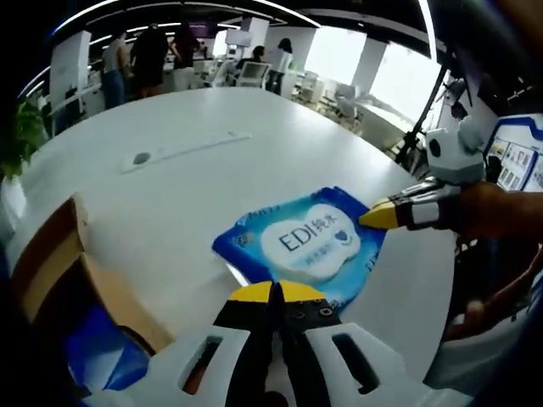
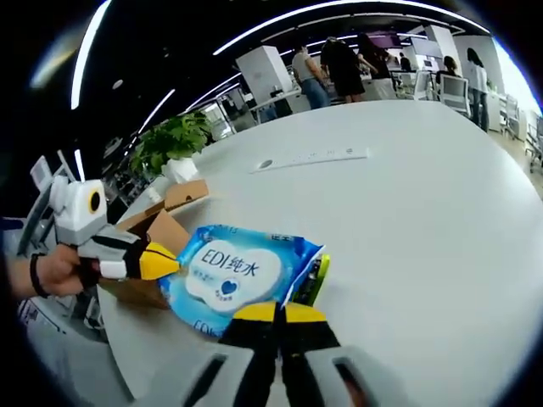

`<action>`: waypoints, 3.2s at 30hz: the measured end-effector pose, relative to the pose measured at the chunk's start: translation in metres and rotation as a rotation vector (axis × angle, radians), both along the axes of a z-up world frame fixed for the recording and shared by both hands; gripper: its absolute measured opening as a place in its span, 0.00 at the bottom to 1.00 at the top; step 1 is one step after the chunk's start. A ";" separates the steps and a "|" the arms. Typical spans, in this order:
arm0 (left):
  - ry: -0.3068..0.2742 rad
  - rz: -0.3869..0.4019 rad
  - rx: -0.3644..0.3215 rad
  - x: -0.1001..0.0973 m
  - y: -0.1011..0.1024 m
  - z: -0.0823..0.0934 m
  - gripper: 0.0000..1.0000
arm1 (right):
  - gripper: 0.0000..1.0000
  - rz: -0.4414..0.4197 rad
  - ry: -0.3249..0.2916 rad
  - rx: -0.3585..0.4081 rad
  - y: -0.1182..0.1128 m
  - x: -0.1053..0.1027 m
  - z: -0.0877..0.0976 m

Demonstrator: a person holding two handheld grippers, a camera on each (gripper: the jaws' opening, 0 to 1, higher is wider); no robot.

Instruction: Operate the shoe box by opening the lid, removing the specified soft item, and placing it in the target area until the item is outside and the box remains undamaged.

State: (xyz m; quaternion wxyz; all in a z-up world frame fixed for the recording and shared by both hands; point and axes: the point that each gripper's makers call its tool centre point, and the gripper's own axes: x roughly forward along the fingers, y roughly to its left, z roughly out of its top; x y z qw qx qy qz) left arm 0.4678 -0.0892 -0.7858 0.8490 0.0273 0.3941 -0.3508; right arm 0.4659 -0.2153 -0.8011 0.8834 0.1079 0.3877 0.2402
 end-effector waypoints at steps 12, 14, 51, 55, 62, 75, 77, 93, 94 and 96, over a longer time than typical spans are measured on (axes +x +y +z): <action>0.040 -0.024 0.066 0.001 0.000 -0.012 0.00 | 0.00 -0.001 0.030 0.008 -0.001 0.002 -0.013; 0.046 -0.020 0.072 0.002 0.000 -0.013 0.00 | 0.00 0.000 0.033 0.007 0.000 0.002 -0.015; 0.075 0.097 0.078 -0.012 0.019 0.007 0.19 | 0.11 -0.139 0.012 -0.030 -0.018 -0.016 -0.004; 0.048 0.114 0.019 -0.013 0.025 0.020 0.19 | 0.12 -0.128 -0.008 -0.028 -0.014 -0.019 0.002; 0.015 0.134 -0.007 -0.015 0.047 0.035 0.20 | 0.18 -0.126 -0.032 -0.011 -0.001 -0.023 0.013; -0.021 0.167 -0.043 -0.029 0.088 0.052 0.27 | 0.27 -0.049 -0.080 0.024 0.046 -0.035 0.034; -0.026 0.176 -0.048 -0.031 0.095 0.053 0.27 | 0.28 -0.042 -0.087 0.024 0.048 -0.035 0.036; -0.079 0.215 -0.071 -0.049 0.145 0.071 0.32 | 0.35 0.022 -0.135 0.041 0.080 -0.039 0.054; -0.080 0.219 -0.071 -0.050 0.149 0.071 0.32 | 0.35 0.026 -0.136 0.041 0.083 -0.040 0.055; -0.082 0.226 -0.073 -0.052 0.155 0.072 0.31 | 0.36 0.038 -0.138 0.040 0.089 -0.041 0.057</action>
